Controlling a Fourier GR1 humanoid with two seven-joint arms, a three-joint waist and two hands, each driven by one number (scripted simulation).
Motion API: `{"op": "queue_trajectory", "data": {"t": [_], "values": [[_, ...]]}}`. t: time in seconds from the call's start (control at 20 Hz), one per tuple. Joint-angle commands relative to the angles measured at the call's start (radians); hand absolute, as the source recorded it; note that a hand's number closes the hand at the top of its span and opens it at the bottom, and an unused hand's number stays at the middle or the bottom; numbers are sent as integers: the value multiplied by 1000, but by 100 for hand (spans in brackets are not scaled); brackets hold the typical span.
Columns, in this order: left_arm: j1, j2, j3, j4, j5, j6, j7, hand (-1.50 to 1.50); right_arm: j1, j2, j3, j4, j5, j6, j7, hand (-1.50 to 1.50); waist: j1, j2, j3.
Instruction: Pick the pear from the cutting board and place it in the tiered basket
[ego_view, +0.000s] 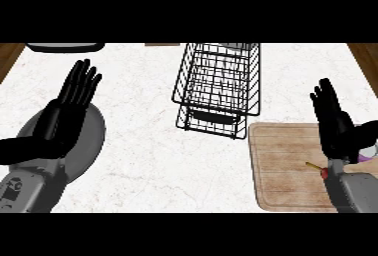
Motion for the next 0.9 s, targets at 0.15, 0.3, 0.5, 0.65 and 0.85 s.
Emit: {"op": "queue_trajectory", "data": {"t": [0.15, 0.3, 0.5, 0.65, 0.85], "values": [[84, 57, 23, 80, -11, 34, 124, 0, -6, -34, 186, -228, -107, 417, -113, 150, 0, -38, -4], [155, 51, 3, 122, -8, 47, 176, 0, -5, -316, 134, -204, 232, 309, -131, 150, -44, -44, -21], [171, 86, 15, 39, 2, 59, 308, 0, 363, -184, 89, -274, -14, 393, -270, -150, -28, -29, -6], [152, 92, 37, 65, 6, 40, 320, 0, 390, -288, 15, -344, 30, 455, -385, -150, -27, -28, -7], [180, 55, 15, 44, -26, 69, 301, 0, 350, -403, -65, -338, 123, 473, -426, -150, -18, -27, -8]]}}
